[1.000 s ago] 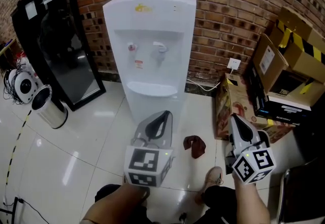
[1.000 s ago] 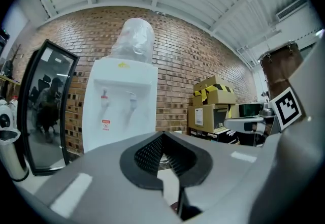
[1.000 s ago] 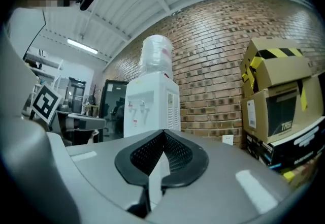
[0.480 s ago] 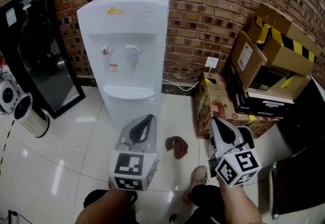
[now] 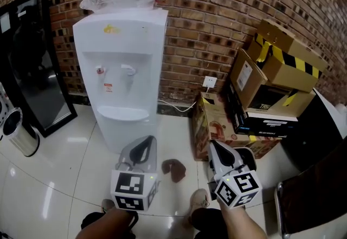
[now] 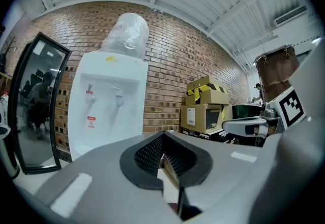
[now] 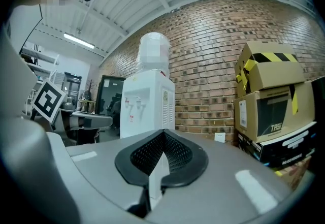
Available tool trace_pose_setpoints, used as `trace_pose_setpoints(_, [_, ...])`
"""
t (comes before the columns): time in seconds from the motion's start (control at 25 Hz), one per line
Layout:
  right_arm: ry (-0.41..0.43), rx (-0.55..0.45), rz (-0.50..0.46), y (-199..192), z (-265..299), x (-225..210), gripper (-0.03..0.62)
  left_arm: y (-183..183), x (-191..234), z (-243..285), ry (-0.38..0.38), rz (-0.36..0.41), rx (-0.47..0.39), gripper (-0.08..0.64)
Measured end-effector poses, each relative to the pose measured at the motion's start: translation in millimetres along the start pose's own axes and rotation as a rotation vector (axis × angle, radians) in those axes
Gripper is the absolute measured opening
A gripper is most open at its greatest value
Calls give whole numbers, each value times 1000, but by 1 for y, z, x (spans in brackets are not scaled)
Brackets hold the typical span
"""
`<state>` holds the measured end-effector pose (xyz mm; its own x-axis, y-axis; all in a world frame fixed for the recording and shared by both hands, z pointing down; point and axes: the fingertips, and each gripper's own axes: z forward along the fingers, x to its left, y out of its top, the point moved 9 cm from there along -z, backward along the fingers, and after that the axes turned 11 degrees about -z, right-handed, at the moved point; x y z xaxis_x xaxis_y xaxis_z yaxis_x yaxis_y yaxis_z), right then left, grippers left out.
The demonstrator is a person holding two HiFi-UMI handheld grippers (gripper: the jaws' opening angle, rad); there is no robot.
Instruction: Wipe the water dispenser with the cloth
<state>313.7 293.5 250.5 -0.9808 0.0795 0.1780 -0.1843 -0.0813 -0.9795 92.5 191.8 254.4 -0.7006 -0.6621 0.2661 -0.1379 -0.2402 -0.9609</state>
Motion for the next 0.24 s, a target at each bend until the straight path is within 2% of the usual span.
trace_pose_setpoints(0.24, [0, 7, -5, 0, -3, 1, 11, -4, -2, -4, -6, -10, 7, 0])
